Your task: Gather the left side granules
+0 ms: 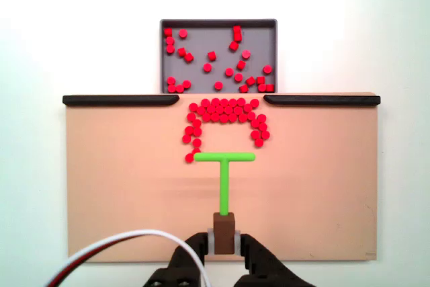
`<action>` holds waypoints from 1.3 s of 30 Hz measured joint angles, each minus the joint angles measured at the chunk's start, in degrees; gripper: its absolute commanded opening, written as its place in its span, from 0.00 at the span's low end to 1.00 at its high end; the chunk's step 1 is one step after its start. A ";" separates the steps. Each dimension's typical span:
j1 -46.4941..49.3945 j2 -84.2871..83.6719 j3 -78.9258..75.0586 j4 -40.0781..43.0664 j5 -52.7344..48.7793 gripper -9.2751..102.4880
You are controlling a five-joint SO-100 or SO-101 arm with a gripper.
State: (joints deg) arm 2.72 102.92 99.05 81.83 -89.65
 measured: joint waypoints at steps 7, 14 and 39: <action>0.35 0.00 0.00 0.00 0.00 0.08; 0.62 -0.09 0.00 0.00 0.00 0.08; -3.96 -2.11 0.00 0.00 1.41 0.08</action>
State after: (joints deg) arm -1.23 100.81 99.05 81.83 -88.24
